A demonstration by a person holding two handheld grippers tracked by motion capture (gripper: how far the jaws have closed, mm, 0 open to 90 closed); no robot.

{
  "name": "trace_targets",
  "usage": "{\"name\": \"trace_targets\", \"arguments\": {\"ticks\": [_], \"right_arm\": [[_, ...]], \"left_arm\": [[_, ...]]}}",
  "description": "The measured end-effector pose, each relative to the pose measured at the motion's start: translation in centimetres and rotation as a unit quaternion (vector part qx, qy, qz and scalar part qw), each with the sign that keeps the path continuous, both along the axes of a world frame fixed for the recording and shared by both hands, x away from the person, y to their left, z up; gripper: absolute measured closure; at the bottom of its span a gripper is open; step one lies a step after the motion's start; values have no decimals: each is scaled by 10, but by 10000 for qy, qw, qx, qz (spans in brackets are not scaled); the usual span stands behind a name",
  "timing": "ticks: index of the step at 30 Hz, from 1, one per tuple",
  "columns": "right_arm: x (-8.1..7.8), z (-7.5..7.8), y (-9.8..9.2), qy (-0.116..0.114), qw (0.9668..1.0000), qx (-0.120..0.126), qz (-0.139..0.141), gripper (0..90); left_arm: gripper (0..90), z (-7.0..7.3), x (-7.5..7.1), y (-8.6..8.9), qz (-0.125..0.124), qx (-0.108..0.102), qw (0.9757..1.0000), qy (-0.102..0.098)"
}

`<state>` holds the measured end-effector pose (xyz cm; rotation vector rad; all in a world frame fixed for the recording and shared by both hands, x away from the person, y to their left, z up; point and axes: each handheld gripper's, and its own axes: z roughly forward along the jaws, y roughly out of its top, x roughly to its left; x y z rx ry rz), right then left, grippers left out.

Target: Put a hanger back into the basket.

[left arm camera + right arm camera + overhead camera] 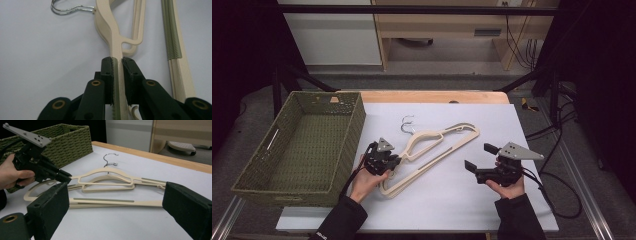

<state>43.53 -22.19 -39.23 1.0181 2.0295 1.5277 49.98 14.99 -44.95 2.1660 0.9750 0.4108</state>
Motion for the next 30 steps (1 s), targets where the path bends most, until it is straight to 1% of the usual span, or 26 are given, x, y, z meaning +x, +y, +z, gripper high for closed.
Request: {"name": "trace_targets", "arguments": {"ticks": [1,2,4,5,6,8,10,13,16,17,19,20,21,22,23,24,26,27,28,29,30], "right_arm": [[2,0,3,10,10000,-21,21,76],[5,-1,8,12,9999,-91,63,81],[7,-1,11,40,9999,-89,83,85],[12,-2,18,86,9998,-113,147,93],[12,-2,18,86,9998,-113,147,93],[17,-2,25,137,9997,-134,164,99],[22,-2,32,147,9997,-72,186,117],[31,-1,43,173,9996,-77,198,128],[40,-1,53,191,9996,-39,202,146],[43,-1,57,185,9996,-62,185,150],[51,-2,67,246,9995,-17,192,157],[58,-2,74,236,9995,-110,159,165],[58,-2,74,236,9995,-110,159,165],[63,-3,78,254,9994,-145,186,167],[70,-2,85,254,9993,-206,153,178],[70,-2,85,254,9993,-206,153,178],[78,-2,91,288,9993,-167,147,200],[82,-3,93,271,9994,-175,147,215],[86,-3,97,300,9994,-137,116,229],[89,-4,98,325,9992,-162,141,238],[93,-5,101,340,9993,-124,119,245]], "left_arm": [[791,2,-2,-1,1,4,10000,-53],[791,3,-3,-2,-1,1,9999,-127],[792,7,-7,-3,-1,-34,9998,-183],[792,9,-9,-3,3,-46,9997,-236],[792,10,-10,-4,4,-38,9996,-271],[793,13,-13,-5,-4,4,9994,-335],[793,15,-16,-6,-1,-12,9991,-425],[794,18,-20,-7,-17,-39,9989,-462],[794,20,-23,-9,-32,3,9985,-544],[794,21,-24,-10,-39,2,9984,-562],[795,21,-26,-11,-41,23,9982,-606],[795,22,-27,-11,-49,28,9982,-603],[795,23,-28,-10,-58,18,9980,-623],[795,23,-28,-11,-42,-1,9979,-644],[796,23,-29,-10,-42,7,9979,-646],[796,23,-29,-10,-43,8,9978,-659],[795,24,-31,-10,-54,46,9976,-682],[796,24,-32,-10,-40,20,9976,-698],[796,24,-32,-10,-37,19,9976,-695],[796,24,-33,-10,-41,17,9975,-709],[796,24,-34,-9,-56,50,9974,-720]]}}
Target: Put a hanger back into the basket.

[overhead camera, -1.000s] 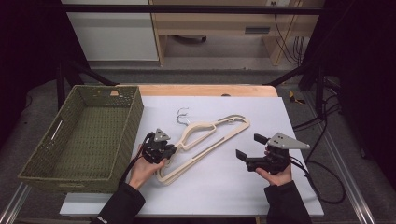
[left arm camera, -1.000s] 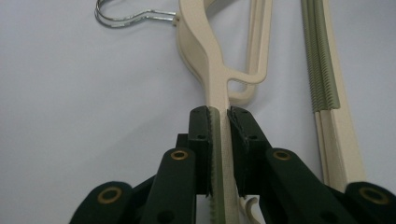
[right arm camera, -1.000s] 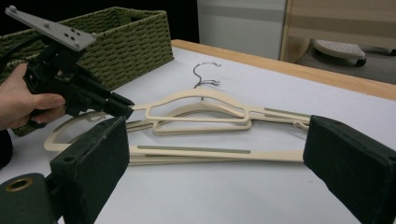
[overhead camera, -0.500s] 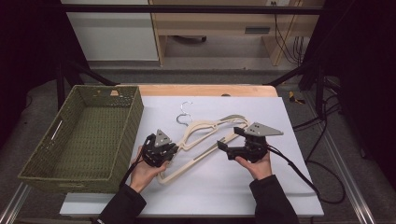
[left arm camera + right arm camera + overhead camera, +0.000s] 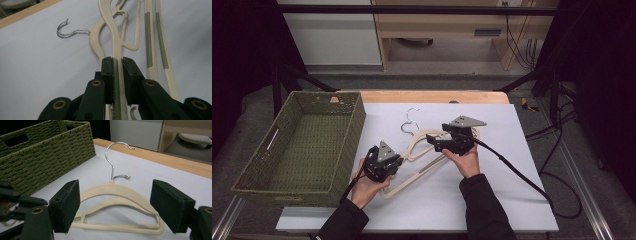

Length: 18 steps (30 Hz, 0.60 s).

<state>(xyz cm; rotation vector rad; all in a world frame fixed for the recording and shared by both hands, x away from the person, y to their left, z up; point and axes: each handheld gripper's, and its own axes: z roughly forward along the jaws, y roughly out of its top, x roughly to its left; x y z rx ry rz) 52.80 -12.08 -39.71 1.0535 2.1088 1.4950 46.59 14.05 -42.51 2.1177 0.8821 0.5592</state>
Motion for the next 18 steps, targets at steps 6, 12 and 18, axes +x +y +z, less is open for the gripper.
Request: {"name": "trace_targets", "arguments": {"ticks": [6,12,18], "right_arm": [[20,-8,14,132,9999,67,6,305],[33,-16,27,231,9997,-63,23,386],[43,-21,37,336,9994,40,53,486]], "left_arm": [[796,0,-4,-1,6,2,10000,-85],[796,-1,-5,-1,0,-1,9999,-129],[796,-1,-7,-2,-41,10,9999,-153]]}}
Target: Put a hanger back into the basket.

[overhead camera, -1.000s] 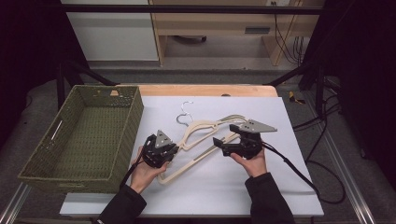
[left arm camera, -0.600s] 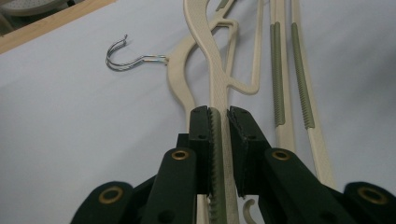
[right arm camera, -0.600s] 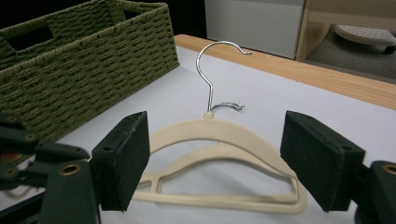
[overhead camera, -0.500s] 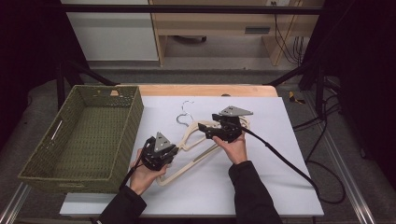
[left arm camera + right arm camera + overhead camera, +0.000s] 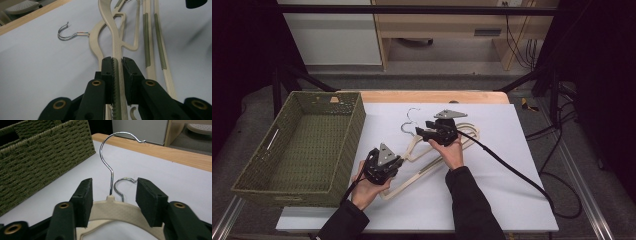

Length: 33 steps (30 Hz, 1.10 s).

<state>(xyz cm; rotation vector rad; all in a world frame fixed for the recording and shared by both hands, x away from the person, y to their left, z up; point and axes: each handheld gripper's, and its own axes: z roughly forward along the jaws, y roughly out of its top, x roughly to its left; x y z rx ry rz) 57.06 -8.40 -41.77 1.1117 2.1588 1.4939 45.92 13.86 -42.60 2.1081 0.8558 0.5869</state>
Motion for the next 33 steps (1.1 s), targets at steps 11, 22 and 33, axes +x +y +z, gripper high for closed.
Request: {"name": "trace_targets", "arguments": {"ticks": [11,22,33], "right_arm": [[17,-5,15,257,9996,-112,21,767],[9,3,14,375,9990,-239,52,890],[-19,6,7,-60,9996,-218,191,892]], "left_arm": [[797,-2,-1,-1,-32,56,10000,1],[795,-4,-5,-3,-103,-38,9999,91],[380,16,14,-10,-374,-855,9947,435]]}}
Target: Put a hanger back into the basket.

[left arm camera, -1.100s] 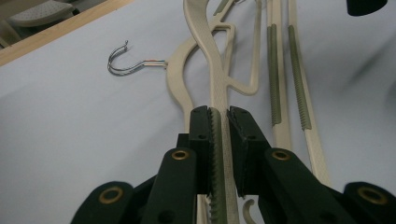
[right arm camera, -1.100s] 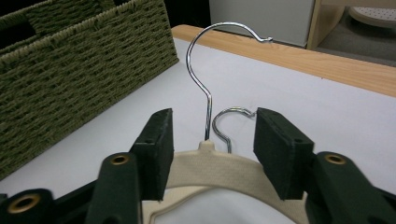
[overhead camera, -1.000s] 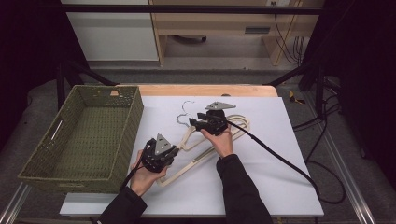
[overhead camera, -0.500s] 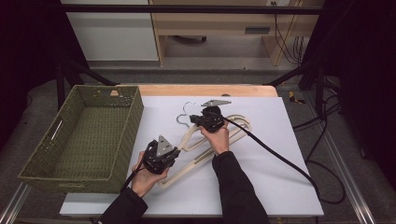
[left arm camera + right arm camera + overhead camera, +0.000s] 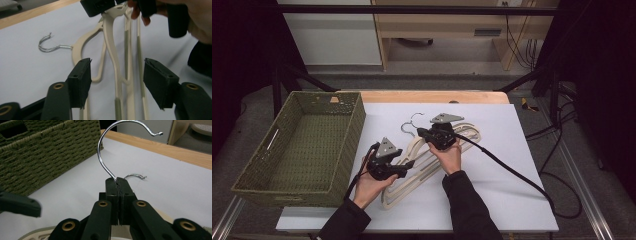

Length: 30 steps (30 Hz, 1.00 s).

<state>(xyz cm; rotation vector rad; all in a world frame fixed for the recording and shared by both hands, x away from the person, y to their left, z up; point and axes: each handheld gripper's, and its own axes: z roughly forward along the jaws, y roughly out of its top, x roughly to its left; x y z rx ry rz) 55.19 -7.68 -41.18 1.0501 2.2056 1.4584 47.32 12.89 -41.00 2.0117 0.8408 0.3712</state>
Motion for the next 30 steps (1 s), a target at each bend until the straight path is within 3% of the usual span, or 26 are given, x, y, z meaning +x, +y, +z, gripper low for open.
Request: {"name": "trace_targets", "arguments": {"ticks": [5,9,12,15,22,25,27,30], "right_arm": [[-9,1,-5,-134,9998,71,117,892],[-15,3,-8,-237,9995,104,203,892],[-19,4,-11,-279,9992,124,254,891],[-24,5,-13,-283,9992,125,259,891],[-46,14,-27,-392,9985,218,327,872],[-64,24,-38,-439,9981,228,370,799],[-79,31,-48,-607,9974,138,354,758],[-98,41,-68,-647,9966,355,379,677]], "left_arm": [[350,-5,20,-15,-99,-14,9995,296],[518,-11,30,-24,-235,-114,9981,566],[670,-13,30,-29,-307,-125,9975,626],[764,-13,27,-31,-346,-184,9967,714],[847,-7,10,-33,-384,-464,9960,659],[856,-1,-1,-33,-426,-386,9973,465],[858,2,-7,-33,-497,-376,9973,396],[858,9,-15,-32,-548,-390,9972,330]]}}
